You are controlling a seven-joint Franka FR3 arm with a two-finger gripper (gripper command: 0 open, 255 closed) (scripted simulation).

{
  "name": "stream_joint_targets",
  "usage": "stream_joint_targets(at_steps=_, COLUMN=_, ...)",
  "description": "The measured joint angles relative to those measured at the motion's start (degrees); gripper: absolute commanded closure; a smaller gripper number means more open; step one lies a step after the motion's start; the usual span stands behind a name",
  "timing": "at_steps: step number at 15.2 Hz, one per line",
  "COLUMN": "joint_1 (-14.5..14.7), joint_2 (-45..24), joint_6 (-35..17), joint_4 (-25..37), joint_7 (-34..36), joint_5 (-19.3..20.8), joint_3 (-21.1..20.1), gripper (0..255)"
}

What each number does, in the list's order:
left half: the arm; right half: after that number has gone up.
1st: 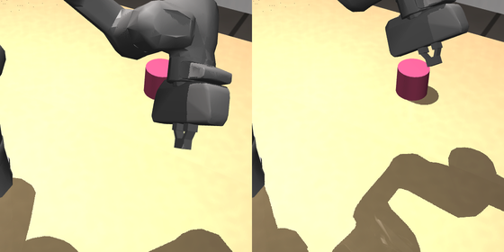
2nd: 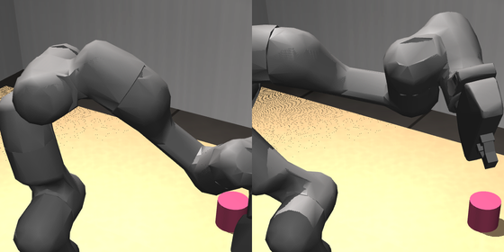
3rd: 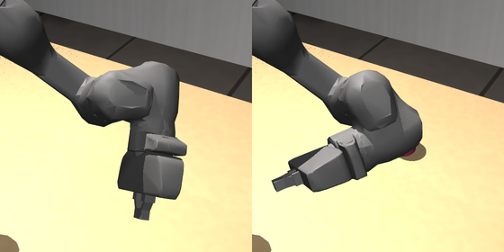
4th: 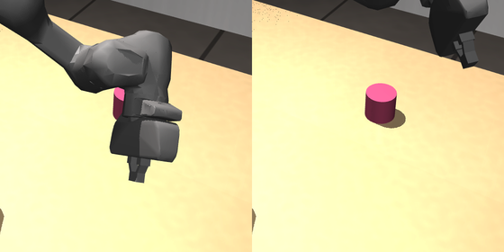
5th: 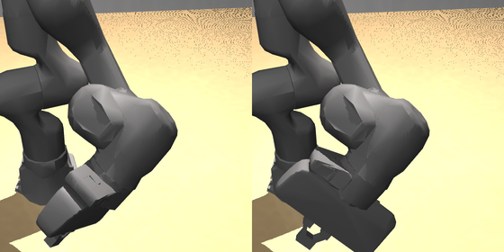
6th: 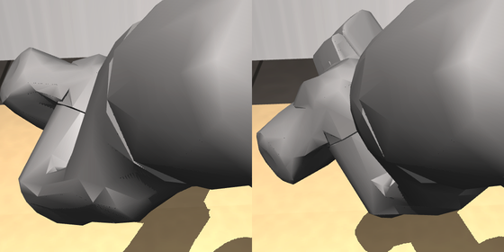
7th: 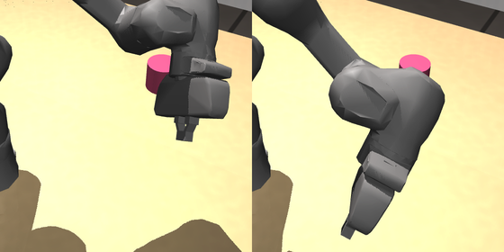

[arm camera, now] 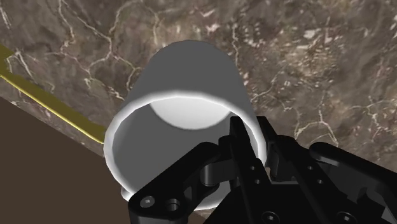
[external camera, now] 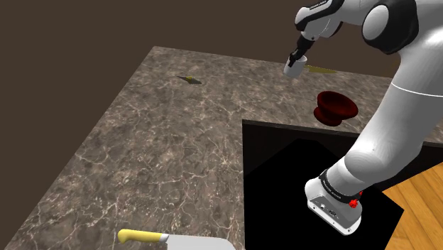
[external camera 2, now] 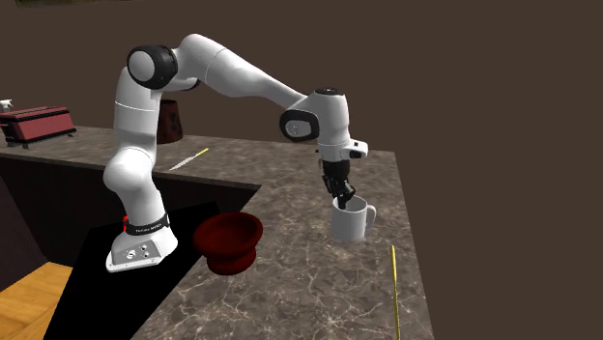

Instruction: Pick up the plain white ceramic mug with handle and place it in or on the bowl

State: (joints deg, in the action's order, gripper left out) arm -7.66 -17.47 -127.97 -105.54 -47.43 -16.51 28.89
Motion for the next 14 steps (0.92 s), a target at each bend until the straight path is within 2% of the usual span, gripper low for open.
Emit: stream_joint_targets(at_steps=14, joint_1=0.5, joint_2=3.5, joint_6=9.2, joint_4=6.4, joint_7=2.7, joint_5=3.1, joint_3=1.1, gripper=255)
